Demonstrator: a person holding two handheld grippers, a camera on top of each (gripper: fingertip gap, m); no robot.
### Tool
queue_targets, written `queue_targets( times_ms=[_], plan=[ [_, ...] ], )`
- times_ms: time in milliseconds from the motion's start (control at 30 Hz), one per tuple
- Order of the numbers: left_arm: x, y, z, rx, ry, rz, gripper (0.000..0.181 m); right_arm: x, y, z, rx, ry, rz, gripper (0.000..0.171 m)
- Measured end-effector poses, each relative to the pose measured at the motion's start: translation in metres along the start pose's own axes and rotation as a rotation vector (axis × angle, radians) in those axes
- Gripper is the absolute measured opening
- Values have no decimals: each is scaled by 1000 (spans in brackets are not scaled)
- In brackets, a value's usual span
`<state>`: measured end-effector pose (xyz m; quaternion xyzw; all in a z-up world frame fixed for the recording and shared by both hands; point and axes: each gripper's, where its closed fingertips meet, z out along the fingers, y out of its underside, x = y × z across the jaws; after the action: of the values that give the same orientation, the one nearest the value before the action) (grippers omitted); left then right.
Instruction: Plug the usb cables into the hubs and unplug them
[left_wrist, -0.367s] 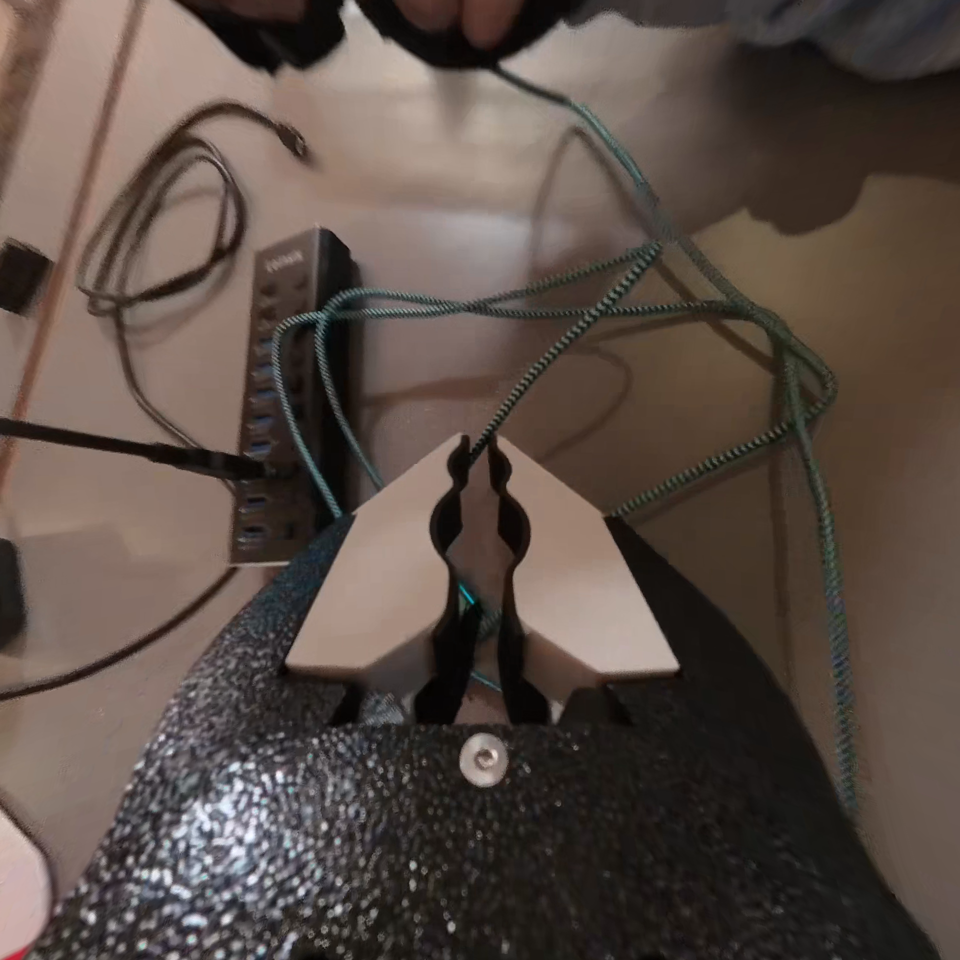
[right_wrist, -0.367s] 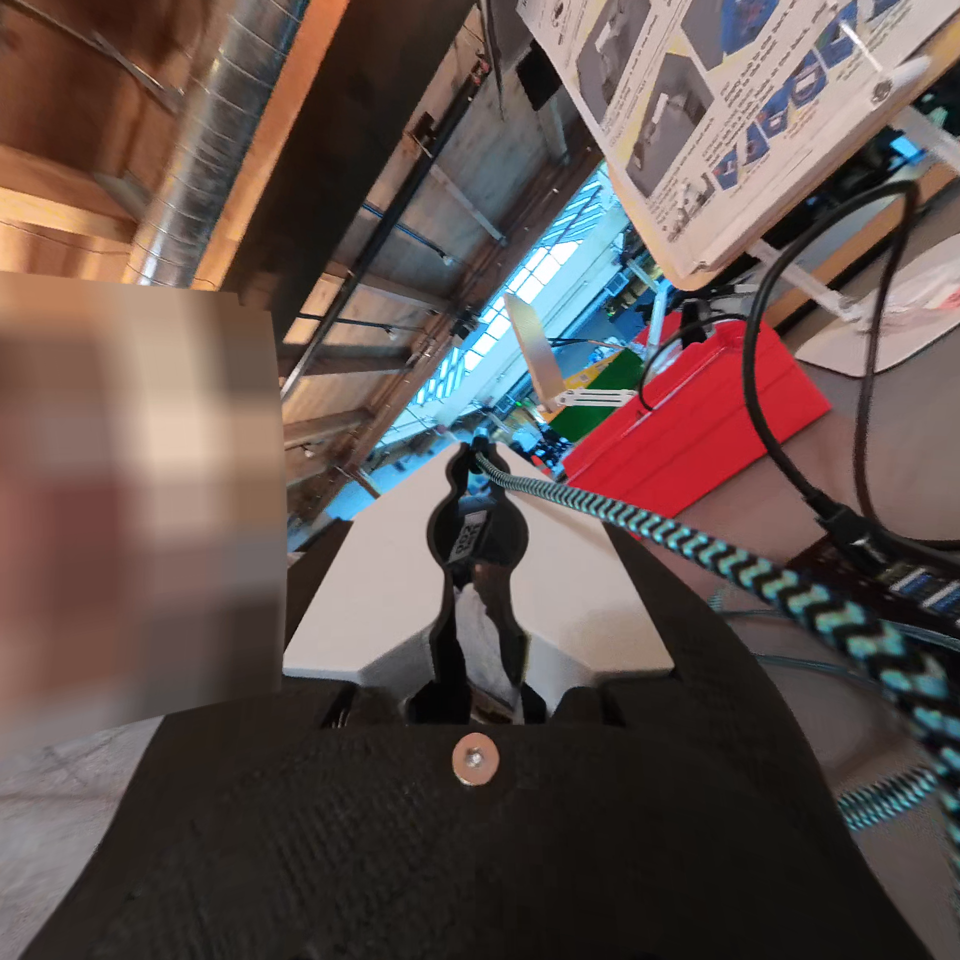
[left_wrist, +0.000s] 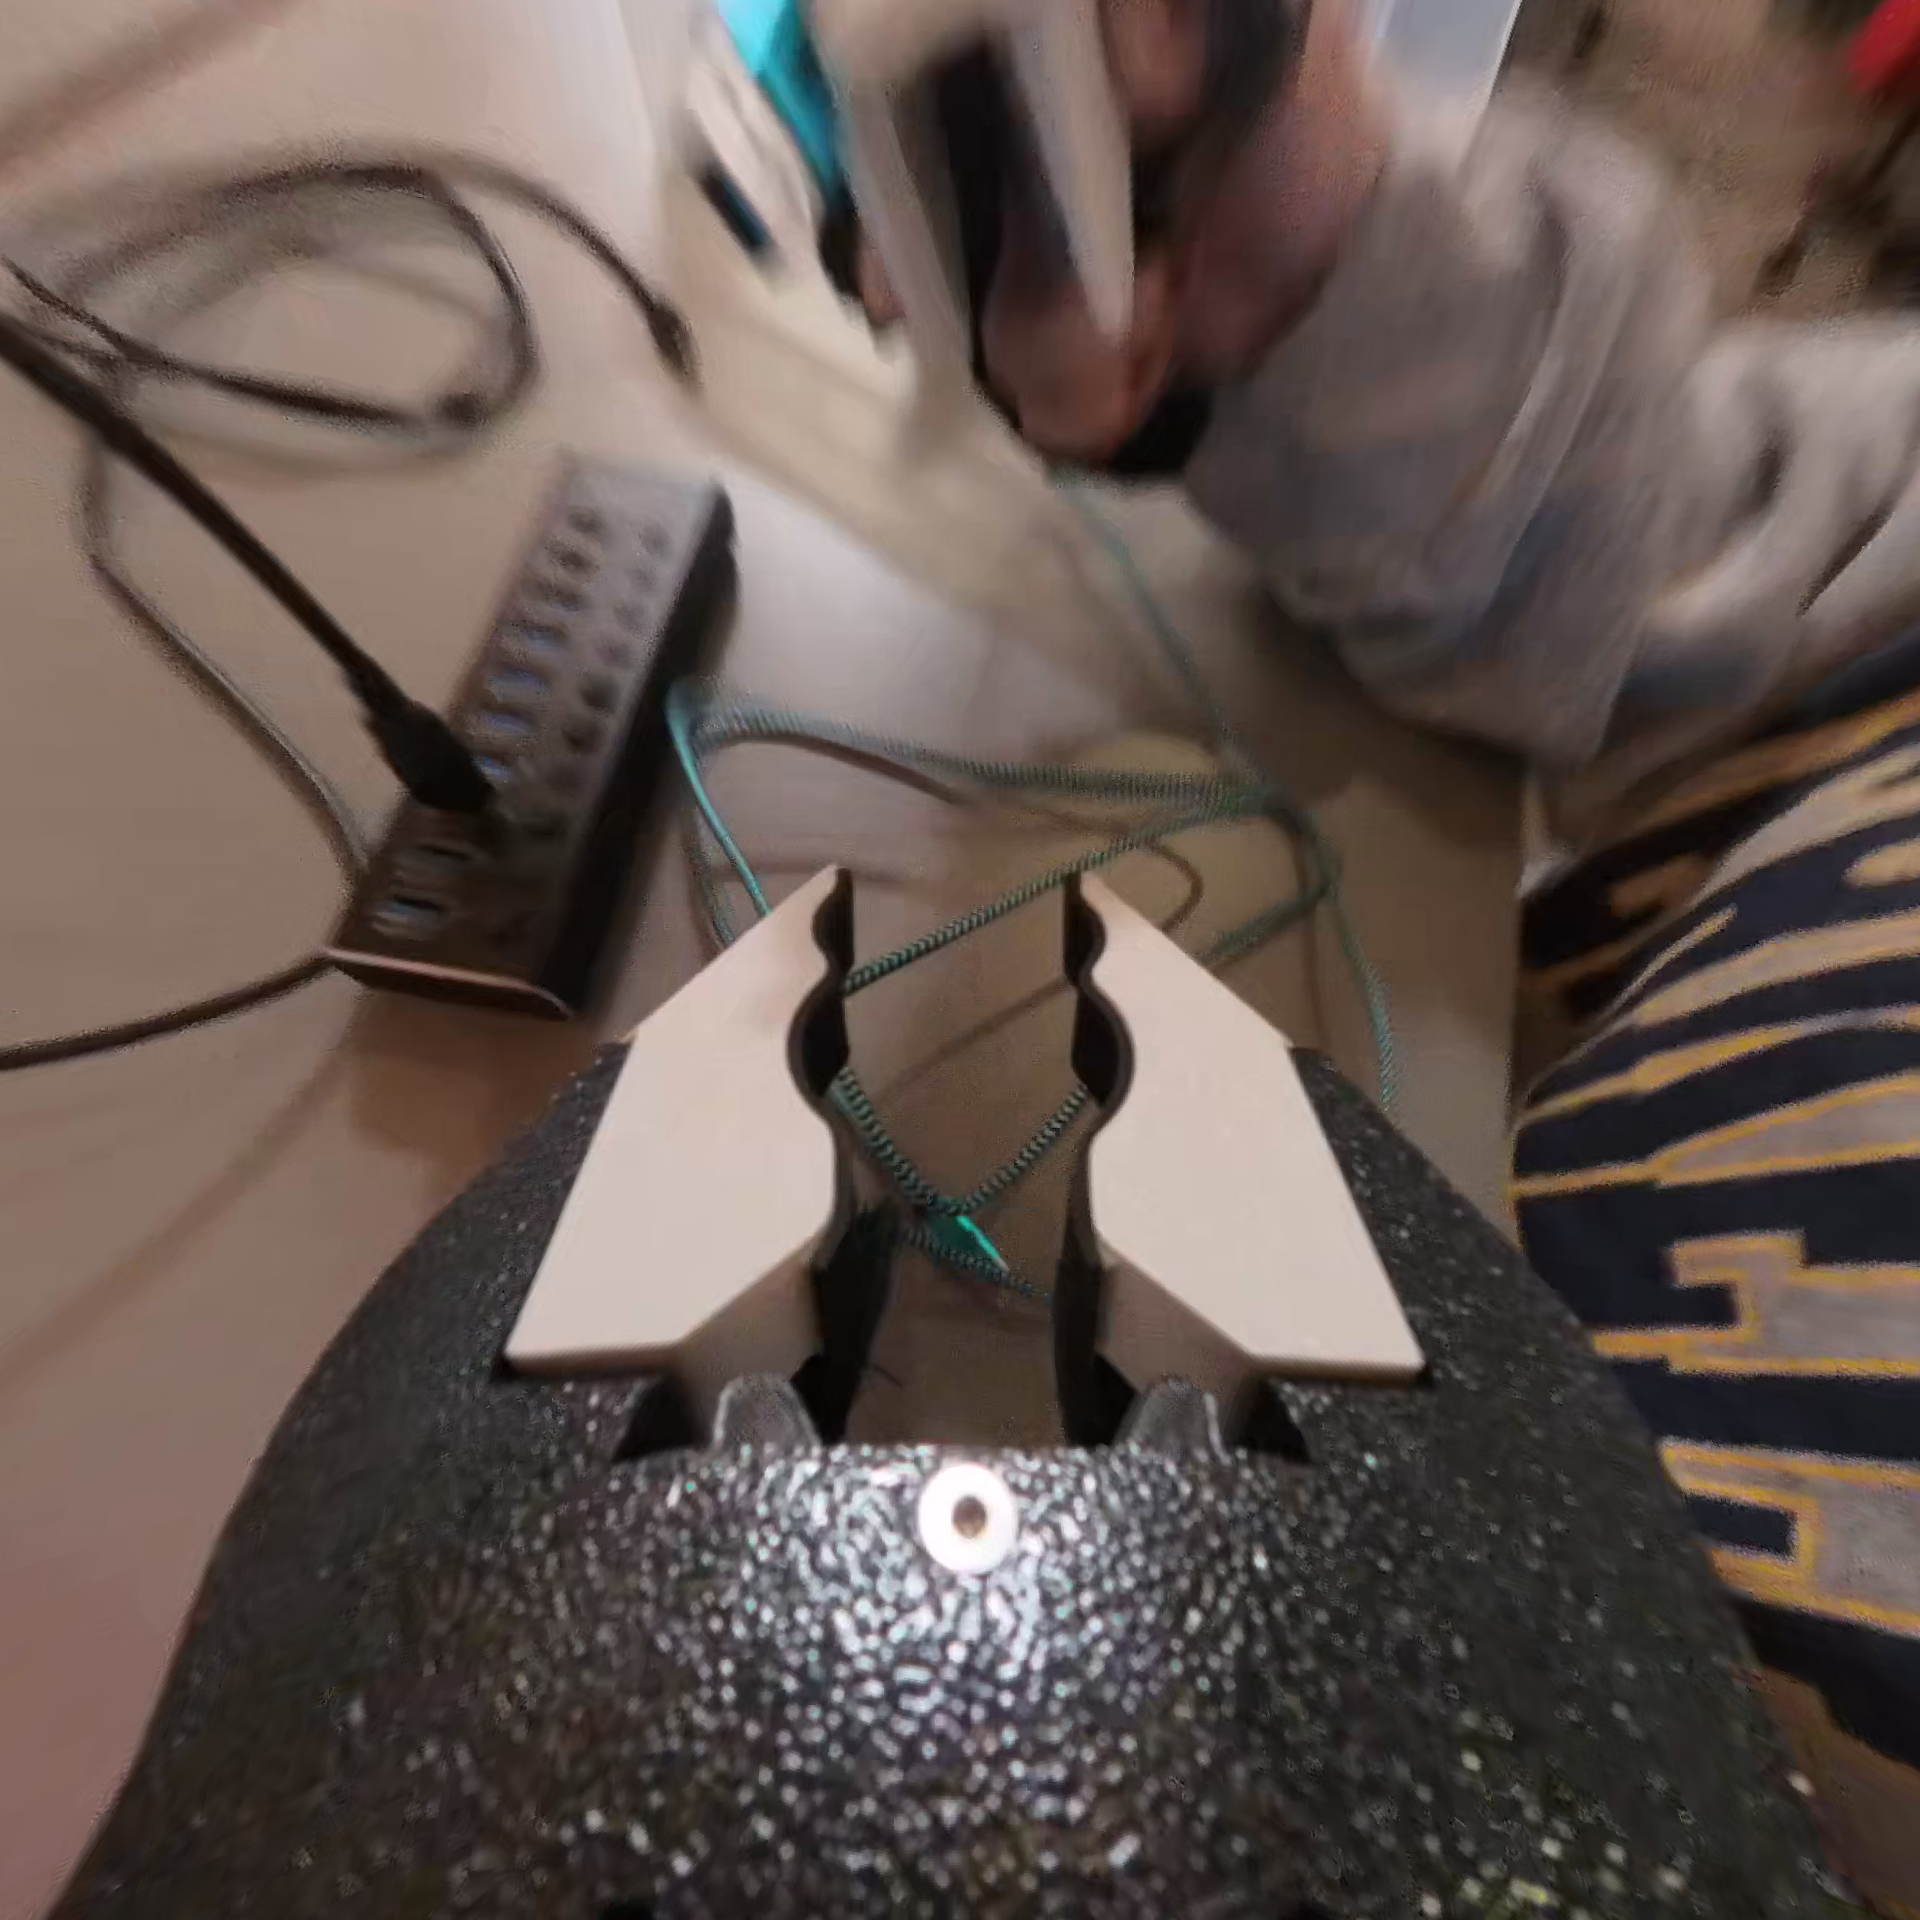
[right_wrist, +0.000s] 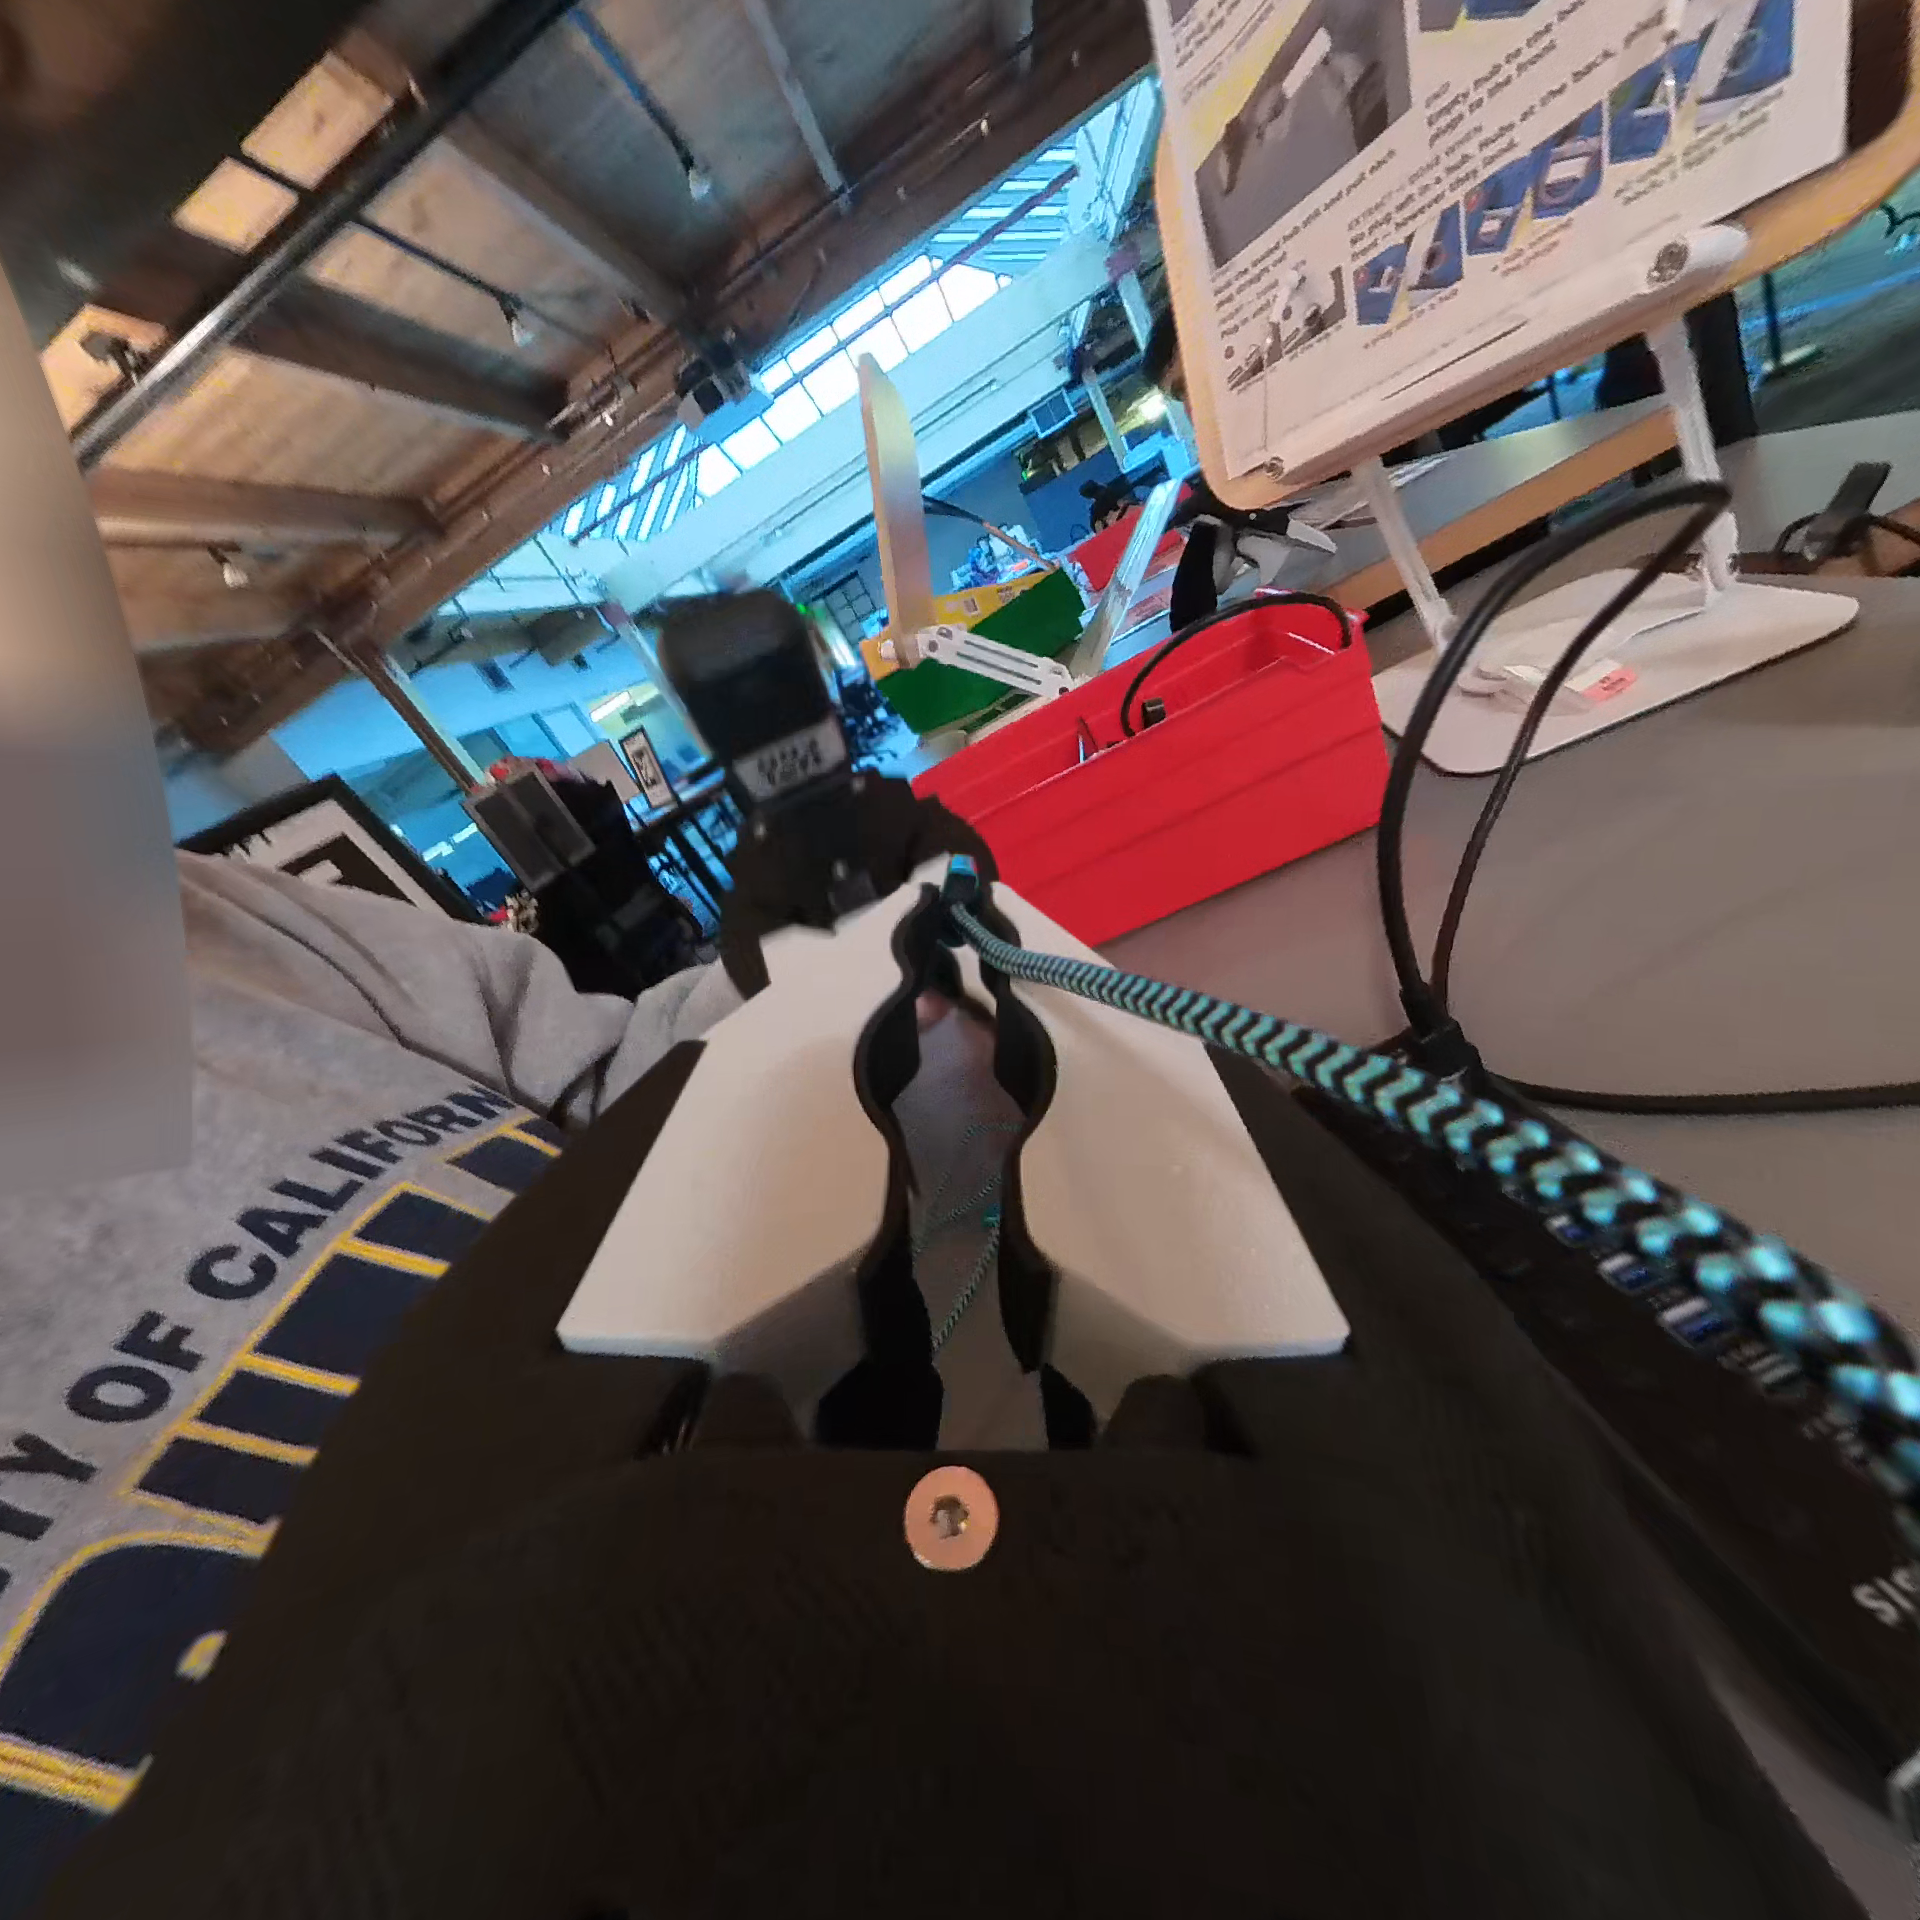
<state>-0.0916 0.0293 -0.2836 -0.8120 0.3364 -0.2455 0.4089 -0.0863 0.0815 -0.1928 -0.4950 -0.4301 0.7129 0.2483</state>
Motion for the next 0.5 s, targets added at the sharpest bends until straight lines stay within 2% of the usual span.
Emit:
queue_targets(
  times_ms=[33, 100, 133, 267, 333, 367, 400, 500],
  plan=[
    [-4, -18, -10, 106, -6, -20, 42, -1, 2, 1, -16, -1, -28, 5],
    [-18, -53, -34, 338, -71, -10, 35, -4, 8, 3, -57, -5, -90, 5],
    [-20, -63, -40, 404, -63, 1, 34, -7, 11, 4, -79, -12, -122, 5],
    [-4, -67, -27, 360, 136, -38, 36, -14, 26, 9, -171, -32, -226, 5],
    [5, -64, -18, 323, 188, -15, 26, -16, 32, 11, -204, -37, -247, 5],
    [9, -61, -15, 304, 207, 1, 16, -16, 34, 12, -214, -42, -249, 5],
    [7, -59, -11, 290, 187, 11, 5, -18, 35, 12, -220, -54, -248, 5],
    [-1, -58, -9, 287, 69, 117, 2, -13, 32, 14, -194, -24, -244, 6]
  ],
)
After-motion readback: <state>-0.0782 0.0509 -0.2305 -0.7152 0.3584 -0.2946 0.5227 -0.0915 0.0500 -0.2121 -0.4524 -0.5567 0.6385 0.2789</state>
